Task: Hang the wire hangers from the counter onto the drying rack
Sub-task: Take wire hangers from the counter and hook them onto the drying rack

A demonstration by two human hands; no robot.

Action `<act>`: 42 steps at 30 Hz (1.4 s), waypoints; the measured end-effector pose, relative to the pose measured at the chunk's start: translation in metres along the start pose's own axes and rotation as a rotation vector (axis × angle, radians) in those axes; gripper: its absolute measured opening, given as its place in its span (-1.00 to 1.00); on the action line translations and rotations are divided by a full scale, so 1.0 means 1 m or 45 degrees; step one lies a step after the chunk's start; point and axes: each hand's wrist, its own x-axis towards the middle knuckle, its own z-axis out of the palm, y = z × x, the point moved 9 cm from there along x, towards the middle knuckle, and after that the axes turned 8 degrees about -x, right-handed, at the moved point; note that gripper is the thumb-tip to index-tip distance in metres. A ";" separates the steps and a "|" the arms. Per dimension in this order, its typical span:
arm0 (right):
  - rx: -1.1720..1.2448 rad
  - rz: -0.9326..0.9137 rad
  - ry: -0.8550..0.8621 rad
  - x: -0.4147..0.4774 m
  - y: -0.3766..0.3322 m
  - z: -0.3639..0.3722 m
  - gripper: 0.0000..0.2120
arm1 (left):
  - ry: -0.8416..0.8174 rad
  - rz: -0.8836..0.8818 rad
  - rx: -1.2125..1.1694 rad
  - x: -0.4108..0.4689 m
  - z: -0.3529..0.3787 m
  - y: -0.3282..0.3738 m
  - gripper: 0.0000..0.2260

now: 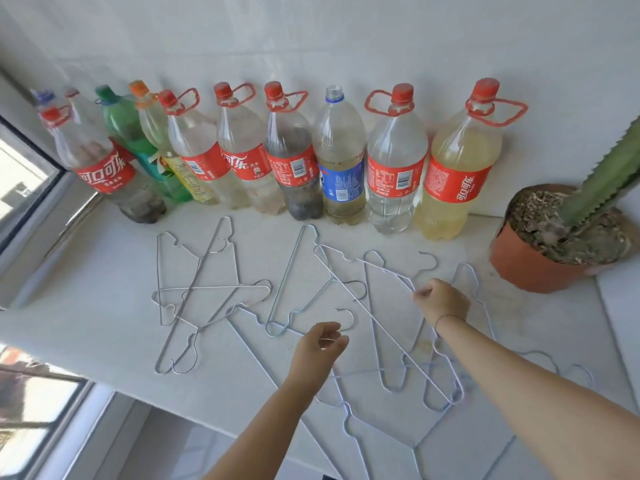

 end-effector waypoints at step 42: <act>1.091 -0.290 -0.164 -0.159 -0.109 -0.089 -0.90 | 0.108 0.718 0.620 0.019 -0.143 0.118 -0.87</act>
